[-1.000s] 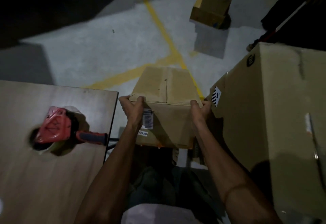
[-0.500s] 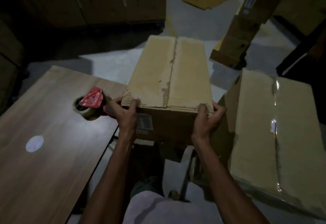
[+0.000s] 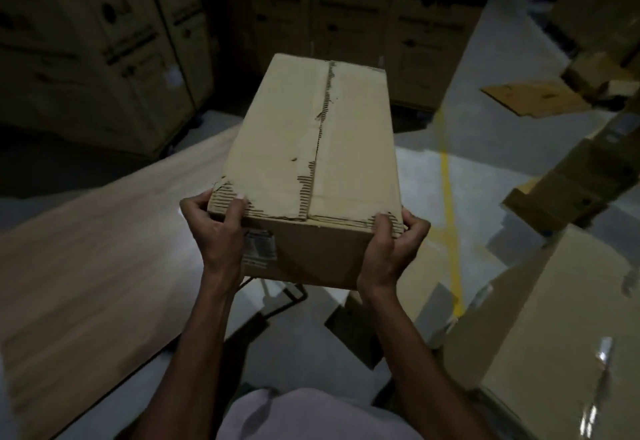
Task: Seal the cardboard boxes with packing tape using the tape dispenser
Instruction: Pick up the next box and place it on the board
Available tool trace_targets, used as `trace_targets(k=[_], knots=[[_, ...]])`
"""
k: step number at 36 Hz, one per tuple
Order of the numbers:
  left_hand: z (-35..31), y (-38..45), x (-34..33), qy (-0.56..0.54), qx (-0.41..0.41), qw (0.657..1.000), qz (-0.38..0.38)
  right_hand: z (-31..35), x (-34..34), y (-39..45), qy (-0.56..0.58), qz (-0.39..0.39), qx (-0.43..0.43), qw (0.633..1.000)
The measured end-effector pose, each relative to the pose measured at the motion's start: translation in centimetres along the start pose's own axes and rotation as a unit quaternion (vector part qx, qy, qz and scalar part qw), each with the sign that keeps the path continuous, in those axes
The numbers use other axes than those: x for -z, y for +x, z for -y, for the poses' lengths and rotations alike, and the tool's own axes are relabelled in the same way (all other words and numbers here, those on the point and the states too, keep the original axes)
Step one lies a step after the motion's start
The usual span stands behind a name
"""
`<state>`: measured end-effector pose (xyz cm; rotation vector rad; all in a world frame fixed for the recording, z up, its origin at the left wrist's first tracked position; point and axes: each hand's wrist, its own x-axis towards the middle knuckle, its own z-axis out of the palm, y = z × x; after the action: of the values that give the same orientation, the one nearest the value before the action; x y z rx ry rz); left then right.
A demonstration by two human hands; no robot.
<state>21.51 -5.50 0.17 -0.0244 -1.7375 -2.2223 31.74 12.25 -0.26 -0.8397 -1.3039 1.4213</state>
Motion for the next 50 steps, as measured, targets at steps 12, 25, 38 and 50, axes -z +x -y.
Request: trace_targets(k=[12,25,38,50], knots=[[0.1,4.5,13.5,0.027,-0.021,0.98,-0.194,-2.2,-11.6,-8.1,-0.021,0.199,-0.044,0.979],[4.0,5.2,20.3,0.222,0.095,0.939,-0.243,-9.6,-19.3,-11.6,-0.121,0.309,-0.079,0.94],[3.6,5.8,12.0,0.416,0.107,0.865,-0.261,-13.3,-22.7,-5.1,-0.124,0.35,-0.076,0.926],[5.2,6.6,2.0,0.634,0.094,0.748,-0.17,-13.9,-25.2,3.6,-0.119,0.442,-0.054,0.887]])
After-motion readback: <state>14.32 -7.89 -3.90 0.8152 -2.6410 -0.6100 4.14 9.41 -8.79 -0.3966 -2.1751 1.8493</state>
